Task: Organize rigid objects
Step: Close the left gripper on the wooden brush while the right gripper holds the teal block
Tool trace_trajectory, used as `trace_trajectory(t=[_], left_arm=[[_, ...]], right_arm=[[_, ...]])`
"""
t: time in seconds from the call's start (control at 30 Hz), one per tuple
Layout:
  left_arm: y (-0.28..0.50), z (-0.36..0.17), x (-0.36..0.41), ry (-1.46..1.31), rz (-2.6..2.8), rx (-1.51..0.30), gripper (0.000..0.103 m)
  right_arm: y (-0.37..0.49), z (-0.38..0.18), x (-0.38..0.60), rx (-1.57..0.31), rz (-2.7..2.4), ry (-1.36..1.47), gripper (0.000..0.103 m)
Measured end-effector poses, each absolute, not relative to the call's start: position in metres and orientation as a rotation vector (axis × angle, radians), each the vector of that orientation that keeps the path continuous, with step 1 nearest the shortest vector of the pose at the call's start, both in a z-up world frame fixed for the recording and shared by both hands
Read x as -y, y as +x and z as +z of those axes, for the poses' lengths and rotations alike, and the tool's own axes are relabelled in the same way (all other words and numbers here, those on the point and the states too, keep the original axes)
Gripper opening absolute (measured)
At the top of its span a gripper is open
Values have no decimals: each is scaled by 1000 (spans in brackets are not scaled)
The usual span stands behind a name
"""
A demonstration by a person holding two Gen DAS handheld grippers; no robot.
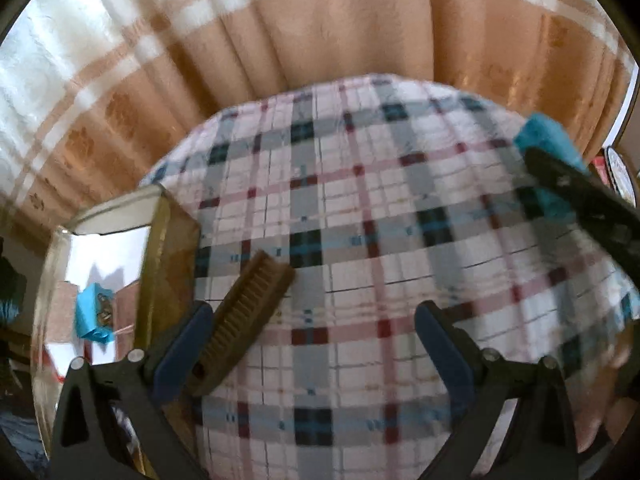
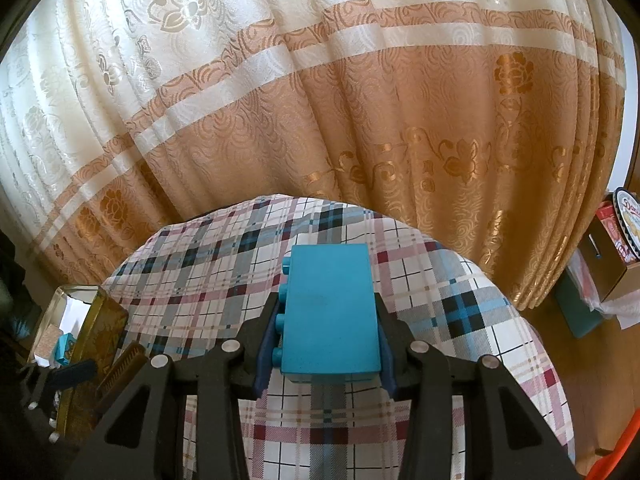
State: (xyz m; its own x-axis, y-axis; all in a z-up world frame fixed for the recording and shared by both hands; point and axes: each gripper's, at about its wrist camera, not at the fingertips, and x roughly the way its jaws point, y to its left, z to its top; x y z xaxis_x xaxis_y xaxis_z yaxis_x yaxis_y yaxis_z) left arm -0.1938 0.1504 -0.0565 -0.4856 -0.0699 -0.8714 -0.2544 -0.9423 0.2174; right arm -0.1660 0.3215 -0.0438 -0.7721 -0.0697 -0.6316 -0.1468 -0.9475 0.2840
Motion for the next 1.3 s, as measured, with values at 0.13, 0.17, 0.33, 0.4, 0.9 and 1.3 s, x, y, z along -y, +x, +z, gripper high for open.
trace_trajectory(t=[0.13,0.17,0.33,0.4,0.9,1.3], left_arm=[[-202,-62,-140,-1541,2552,-410,103],[-205,-64,-137,-1545,2539,-378,103],[-199,-65,-140,-1570,2515,-365,102],[-192,-64,-145,-1589,2483,-343,102],[-176,-61,-136,-1550,2408,-367,101],[-172,-50,-121,-1425,2488,-338,47]], right_arm=[[-166,-44,-322,-498,2874,-1048,45],[-166,-44,-321,-498,2874,-1050,45],[-167,-44,-320,-495,2872,-1055,45],[-167,-44,-320,-495,2871,-1055,45],[-166,-44,-325,-526,2870,-1053,45],[-168,-45,-325,-526,2863,-1057,45]])
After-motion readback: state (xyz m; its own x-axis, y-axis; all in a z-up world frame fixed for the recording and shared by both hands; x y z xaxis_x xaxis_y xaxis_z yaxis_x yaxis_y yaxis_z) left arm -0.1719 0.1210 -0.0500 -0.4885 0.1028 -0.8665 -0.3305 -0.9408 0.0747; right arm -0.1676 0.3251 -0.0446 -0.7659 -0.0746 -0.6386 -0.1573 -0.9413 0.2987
